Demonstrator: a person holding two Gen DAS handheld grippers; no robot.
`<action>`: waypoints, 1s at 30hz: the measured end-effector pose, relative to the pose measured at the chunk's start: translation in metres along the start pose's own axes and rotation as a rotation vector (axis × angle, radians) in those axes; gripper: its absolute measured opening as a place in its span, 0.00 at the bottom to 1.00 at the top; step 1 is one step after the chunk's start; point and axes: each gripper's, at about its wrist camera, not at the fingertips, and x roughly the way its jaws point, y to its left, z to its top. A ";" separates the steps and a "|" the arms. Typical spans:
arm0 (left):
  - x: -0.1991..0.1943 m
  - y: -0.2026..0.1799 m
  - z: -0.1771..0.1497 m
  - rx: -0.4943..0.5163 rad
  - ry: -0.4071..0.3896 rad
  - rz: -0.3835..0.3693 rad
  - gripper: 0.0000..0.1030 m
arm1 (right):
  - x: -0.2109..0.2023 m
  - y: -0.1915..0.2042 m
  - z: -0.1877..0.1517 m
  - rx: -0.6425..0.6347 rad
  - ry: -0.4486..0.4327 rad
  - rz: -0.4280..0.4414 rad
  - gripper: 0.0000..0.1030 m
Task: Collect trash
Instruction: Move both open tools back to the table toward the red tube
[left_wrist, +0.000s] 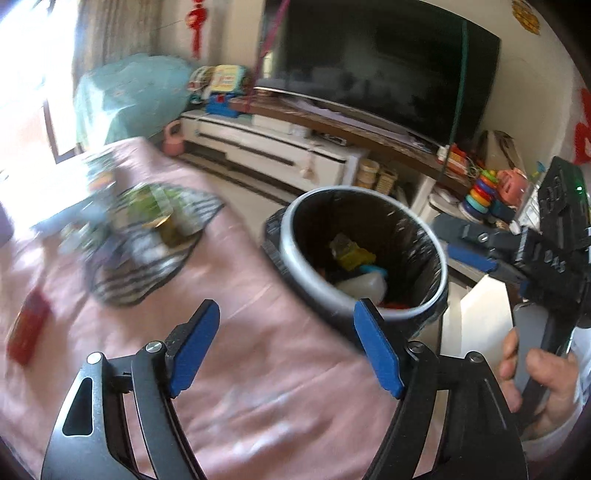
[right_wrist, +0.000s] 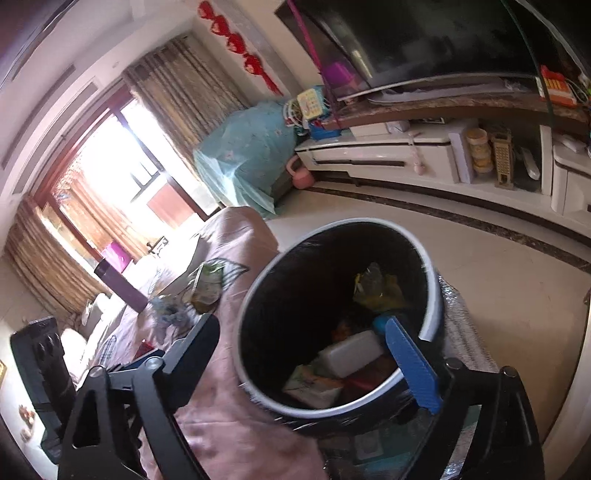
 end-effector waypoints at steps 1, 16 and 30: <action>-0.005 0.009 -0.006 -0.017 0.001 0.013 0.76 | 0.000 0.007 -0.003 -0.013 0.001 0.004 0.93; -0.067 0.118 -0.067 -0.186 0.003 0.166 0.78 | 0.053 0.123 -0.061 -0.188 0.126 0.092 0.96; -0.082 0.178 -0.088 -0.261 0.010 0.256 0.79 | 0.095 0.175 -0.078 -0.281 0.144 0.117 0.96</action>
